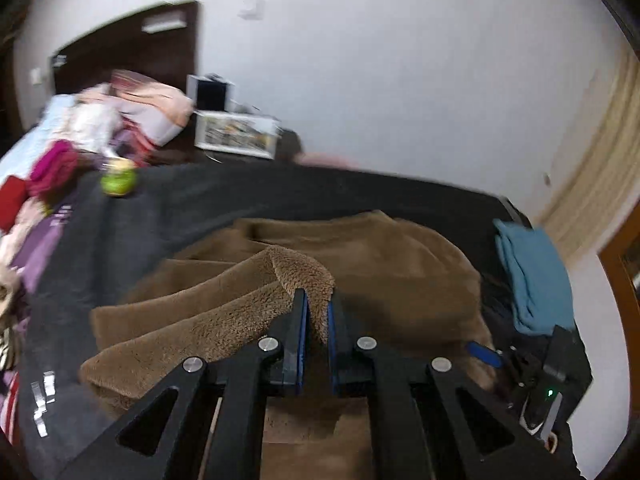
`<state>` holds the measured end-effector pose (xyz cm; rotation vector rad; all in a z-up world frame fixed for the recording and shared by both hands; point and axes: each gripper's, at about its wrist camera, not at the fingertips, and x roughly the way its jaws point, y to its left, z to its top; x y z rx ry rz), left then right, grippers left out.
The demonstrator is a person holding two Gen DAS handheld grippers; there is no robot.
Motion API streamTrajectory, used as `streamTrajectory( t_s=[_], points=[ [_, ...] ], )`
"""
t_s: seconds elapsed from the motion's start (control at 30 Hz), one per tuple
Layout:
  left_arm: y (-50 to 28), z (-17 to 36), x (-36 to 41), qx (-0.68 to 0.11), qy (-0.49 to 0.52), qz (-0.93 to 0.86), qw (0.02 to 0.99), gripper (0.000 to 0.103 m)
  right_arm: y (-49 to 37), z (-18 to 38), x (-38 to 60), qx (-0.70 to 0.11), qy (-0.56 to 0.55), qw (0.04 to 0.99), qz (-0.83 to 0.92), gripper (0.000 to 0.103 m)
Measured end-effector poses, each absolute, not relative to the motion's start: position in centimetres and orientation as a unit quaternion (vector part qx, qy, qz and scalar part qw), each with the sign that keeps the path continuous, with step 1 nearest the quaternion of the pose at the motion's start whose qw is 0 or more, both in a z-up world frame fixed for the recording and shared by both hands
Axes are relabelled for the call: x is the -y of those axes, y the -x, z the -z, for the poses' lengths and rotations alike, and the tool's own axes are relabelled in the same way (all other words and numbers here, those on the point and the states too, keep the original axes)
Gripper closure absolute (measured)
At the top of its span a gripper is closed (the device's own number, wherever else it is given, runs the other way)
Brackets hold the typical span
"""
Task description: Fold clothes
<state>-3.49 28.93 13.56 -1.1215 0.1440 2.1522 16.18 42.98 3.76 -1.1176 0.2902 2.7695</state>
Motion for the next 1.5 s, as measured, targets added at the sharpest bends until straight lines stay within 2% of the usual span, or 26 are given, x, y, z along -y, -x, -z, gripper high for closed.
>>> streamTrajectory(
  t_s=[0.17,0.23,0.4,0.5,0.6,0.77,0.97,1.03,1.07,1.1,1.2,1.3,1.5],
  points=[
    [3.5,-10.6,-33.0,-0.047,0.481,-0.770,0.418,0.083,-16.4,-4.0,-43.2,-0.099,0.362,0.067,-0.925,0.019],
    [3.5,-10.4,-33.2,-0.047,0.479,-0.768,0.422,0.075,-16.4,-4.0,-43.2,-0.100,0.360,0.063,-0.926,0.019],
    [4.5,-10.7,-29.7,-0.041,0.448,-0.803,0.391,0.037,-16.3,-3.7,-43.5,-0.112,0.359,0.047,-0.925,0.019],
    [5.0,-10.6,-26.2,-0.027,0.433,-0.821,0.372,0.026,-16.3,-3.8,-43.2,-0.105,0.355,0.047,-0.928,0.019],
    [5.4,-9.7,-22.7,-0.036,0.420,-0.844,0.332,0.025,-16.1,-4.9,-41.8,-0.076,0.353,0.043,-0.932,0.019],
    [6.5,-7.1,-17.2,-0.039,0.429,-0.860,0.273,0.025,-13.5,-5.9,-36.9,0.007,0.391,-0.014,-0.920,0.019],
    [7.5,-4.6,-13.1,-0.026,0.433,-0.868,0.240,0.025,-9.0,-3.8,-31.3,0.086,0.426,-0.035,-0.900,0.020],
    [7.7,-3.9,-12.8,-0.033,0.433,-0.870,0.234,0.024,-7.9,-3.0,-31.0,0.093,0.435,-0.017,-0.895,0.033],
    [7.8,-3.5,-12.8,-0.037,0.434,-0.870,0.233,0.024,-7.8,-3.2,-31.6,0.083,0.436,-0.006,-0.896,0.054],
    [7.8,-3.1,-12.9,-0.042,0.435,-0.868,0.236,0.024,-7.8,-3.5,-32.4,0.070,0.435,0.004,-0.898,0.063],
    [7.6,-2.1,-13.4,-0.058,0.439,-0.862,0.248,0.024,-8.4,-4.9,-35.0,0.027,0.426,0.036,-0.904,0.078],
    [6.9,-1.5,-14.1,-0.090,0.429,-0.862,0.255,0.024,-10.4,-7.1,-38.2,-0.016,0.395,0.078,-0.915,0.083],
    [5.1,-0.3,-14.3,-0.151,0.417,-0.859,0.256,0.024,-13.5,-8.3,-43.6,-0.093,0.382,0.130,-0.910,0.083]
  ],
)
